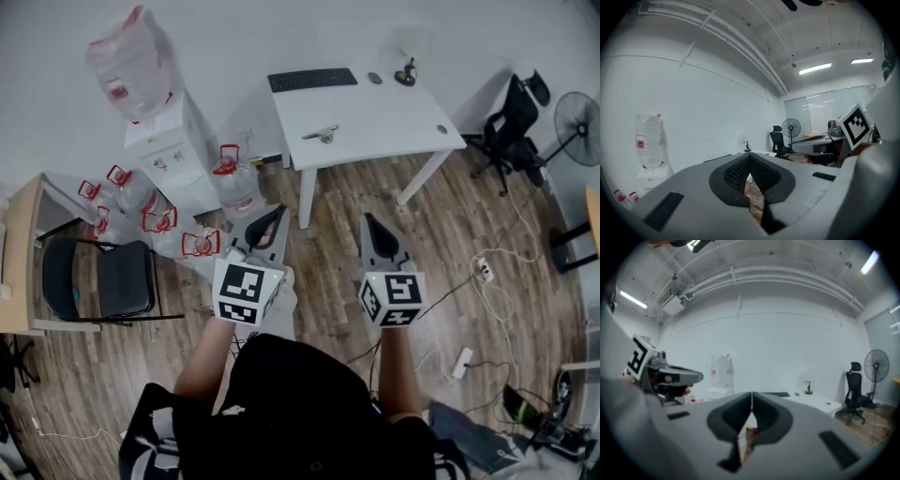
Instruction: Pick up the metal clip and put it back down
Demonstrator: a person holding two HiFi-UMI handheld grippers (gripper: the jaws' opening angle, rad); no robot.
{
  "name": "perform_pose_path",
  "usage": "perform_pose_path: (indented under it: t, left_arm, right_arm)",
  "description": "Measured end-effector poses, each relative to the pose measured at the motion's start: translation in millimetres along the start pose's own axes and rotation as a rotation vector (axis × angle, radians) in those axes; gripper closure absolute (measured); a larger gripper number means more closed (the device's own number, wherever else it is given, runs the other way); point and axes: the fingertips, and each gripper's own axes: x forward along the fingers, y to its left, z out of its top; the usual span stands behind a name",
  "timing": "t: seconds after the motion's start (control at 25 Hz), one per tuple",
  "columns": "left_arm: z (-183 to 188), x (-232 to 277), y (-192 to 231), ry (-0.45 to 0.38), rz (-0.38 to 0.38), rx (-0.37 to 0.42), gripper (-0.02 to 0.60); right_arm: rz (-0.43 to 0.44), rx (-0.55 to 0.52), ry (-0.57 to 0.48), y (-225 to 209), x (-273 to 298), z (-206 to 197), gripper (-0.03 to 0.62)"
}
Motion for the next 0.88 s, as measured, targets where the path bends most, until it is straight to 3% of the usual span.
perform_pose_path:
  t: [0.32, 0.88]
  left_arm:
    - [-3.7, 88.2, 48.8, 0.018, -0.023, -0.001, 0.561]
    - [11.1, 242.8, 159.1, 0.044, -0.102, -0.018, 0.561]
  right_arm:
    - [-0.035, 0.022, 0.049, -41.9, 92.0, -7.6, 0.559]
    - [-0.091, 0.032, 0.095, -88.6, 263.7, 19.1, 0.559]
